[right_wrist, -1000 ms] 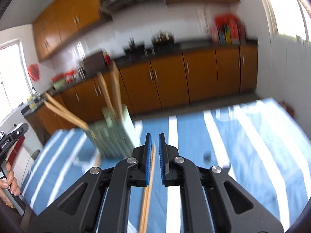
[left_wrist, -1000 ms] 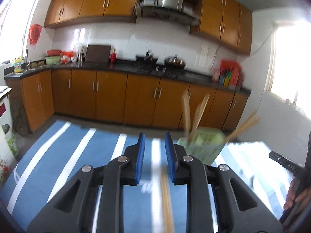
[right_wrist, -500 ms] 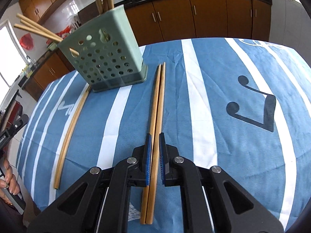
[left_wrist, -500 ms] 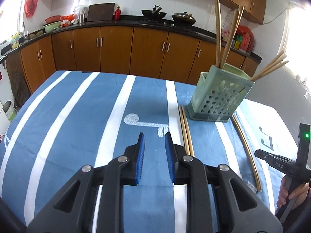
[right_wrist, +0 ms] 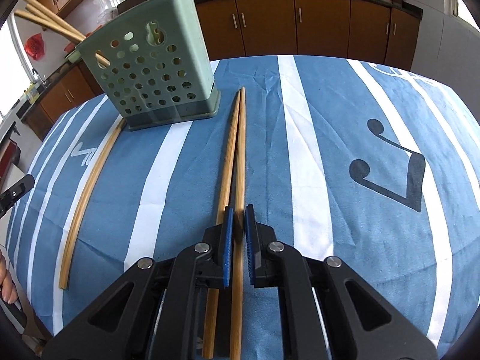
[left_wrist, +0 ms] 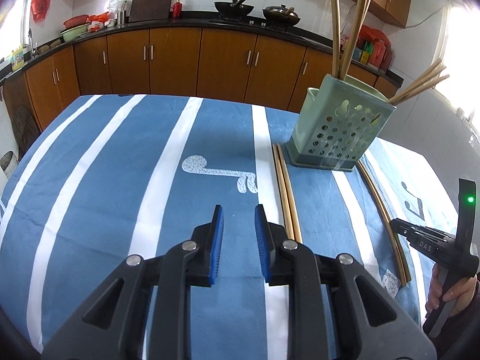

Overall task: Organize utensils
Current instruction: 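Move both open tools back down to the chopsticks on the cloth, then close the right gripper on a chopstick while the left gripper grasps another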

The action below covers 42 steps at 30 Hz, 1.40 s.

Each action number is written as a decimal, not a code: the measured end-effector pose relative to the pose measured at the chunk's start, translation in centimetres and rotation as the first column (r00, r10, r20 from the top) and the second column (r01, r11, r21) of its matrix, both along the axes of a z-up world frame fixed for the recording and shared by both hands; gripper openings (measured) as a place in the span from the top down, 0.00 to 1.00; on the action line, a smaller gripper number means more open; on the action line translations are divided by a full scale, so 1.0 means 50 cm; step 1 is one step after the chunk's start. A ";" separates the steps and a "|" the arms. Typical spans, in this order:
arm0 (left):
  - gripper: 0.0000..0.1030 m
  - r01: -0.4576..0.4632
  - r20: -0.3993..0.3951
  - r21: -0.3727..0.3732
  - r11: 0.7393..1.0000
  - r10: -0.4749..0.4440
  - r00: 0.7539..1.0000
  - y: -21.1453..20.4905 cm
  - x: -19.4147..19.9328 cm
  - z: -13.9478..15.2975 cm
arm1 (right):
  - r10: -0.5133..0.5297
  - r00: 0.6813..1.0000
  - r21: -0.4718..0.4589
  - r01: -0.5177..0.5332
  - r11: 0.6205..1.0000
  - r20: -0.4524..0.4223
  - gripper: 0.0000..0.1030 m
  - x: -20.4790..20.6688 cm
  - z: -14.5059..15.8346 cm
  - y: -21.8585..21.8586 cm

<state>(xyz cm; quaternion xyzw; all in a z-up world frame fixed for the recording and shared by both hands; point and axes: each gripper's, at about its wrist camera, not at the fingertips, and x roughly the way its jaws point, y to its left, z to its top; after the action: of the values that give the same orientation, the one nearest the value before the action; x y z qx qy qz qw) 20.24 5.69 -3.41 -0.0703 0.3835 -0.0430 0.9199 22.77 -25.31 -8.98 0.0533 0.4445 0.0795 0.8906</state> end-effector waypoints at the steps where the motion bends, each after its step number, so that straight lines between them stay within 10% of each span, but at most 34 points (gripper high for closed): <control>1: 0.78 0.003 -0.004 -0.003 1.000 -0.003 1.000 -0.003 0.001 -0.002 | 0.003 1.000 -0.010 -0.003 1.000 0.005 0.92 0.000 0.000 0.002; 10: 0.78 0.101 -0.047 -0.037 0.994 -0.103 0.994 -0.042 0.002 -0.030 | -0.193 0.981 -0.010 0.193 0.981 0.014 0.93 0.015 -0.003 -0.081; 22: 0.86 0.190 -0.140 -0.005 0.982 -0.189 0.972 -0.112 0.011 -0.093 | -0.168 0.985 -0.050 0.170 0.984 0.035 0.93 0.002 -0.004 -0.077; 42: 0.92 0.037 -0.130 0.118 0.992 -0.022 0.991 -0.086 0.078 -0.102 | -0.123 0.991 -0.077 0.127 0.989 0.059 0.92 -0.002 -0.005 -0.067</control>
<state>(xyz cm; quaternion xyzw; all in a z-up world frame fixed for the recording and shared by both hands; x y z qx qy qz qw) 24.16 1.38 -8.50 -0.0117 0.4447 -0.0290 0.8951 22.65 -28.65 -9.23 0.0431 0.4188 0.0069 0.9070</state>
